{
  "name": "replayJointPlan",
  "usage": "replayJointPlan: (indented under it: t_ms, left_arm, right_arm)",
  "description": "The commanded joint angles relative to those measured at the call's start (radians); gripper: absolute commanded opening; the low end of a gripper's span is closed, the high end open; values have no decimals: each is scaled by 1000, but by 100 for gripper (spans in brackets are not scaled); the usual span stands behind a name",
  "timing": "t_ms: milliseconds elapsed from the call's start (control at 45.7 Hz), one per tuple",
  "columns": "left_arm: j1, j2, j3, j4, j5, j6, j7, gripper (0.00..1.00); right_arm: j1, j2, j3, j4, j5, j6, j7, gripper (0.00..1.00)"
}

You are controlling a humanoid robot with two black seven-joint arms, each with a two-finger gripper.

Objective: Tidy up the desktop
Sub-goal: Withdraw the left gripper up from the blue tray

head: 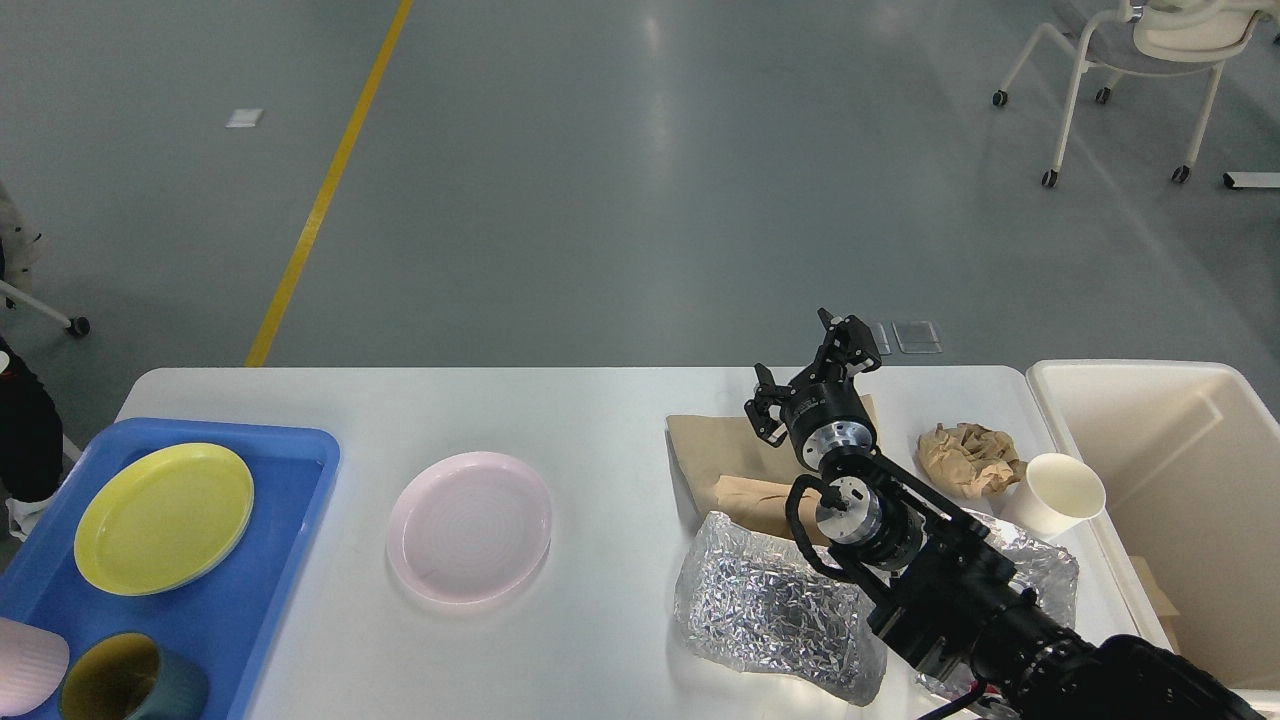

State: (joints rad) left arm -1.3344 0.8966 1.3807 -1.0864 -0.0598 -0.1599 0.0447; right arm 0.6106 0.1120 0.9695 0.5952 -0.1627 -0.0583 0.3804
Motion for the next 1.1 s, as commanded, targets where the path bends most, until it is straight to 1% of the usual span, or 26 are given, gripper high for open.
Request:
replayJointPlan:
  t_ms: [0,88,219,241,372,548,679,767,832,898,964,1073]
  left_arm:
    - [3,-8,0,0,0,2,0,60]
    - [-5,-7,-6,-1,0,2,0,72]
    - [-11,2,-60,-1,0,-12,0,90]
    - [-12,2,-80,-1,-2,-15,0,96]
    - [-22,7,-106,-4,0,-49,-2,97]
    - [-109,16,-106,-4,0,-138,-2,97]
    - [-225,31,-77,-4,0,-245,0,97]
    - [-345,13,-20,-4,0,-306,-2,97]
    - [-437,-43,40,-13,-2,-351,-3,97]
    - [-505,-137,107,-15,-2,-406,-5,97]
    - [-548,-246,165,-18,-2,-466,-6,97]
    - [-595,-416,184,-26,-2,-552,-5,97]
  right_arm:
    - [0,0,0,0,0,0,0,100]
    - [0,0,0,0,0,0,0,100]
    - [0,0,0,0,0,0,0,100]
    - [0,0,0,0,0,0,0,100]
    - [0,0,0,0,0,0,0,100]
    - [0,0,0,0,0,0,0,100]
    - [0,0,0,0,0,0,0,100]
    - [0,0,0,0,0,0,0,100]
    - [0,0,0,0,0,0,0,100]
    - [0,0,0,0,0,0,0,100]
    - [0,0,0,0,0,0,0,100]
    - [0,0,0,0,0,0,0,100]
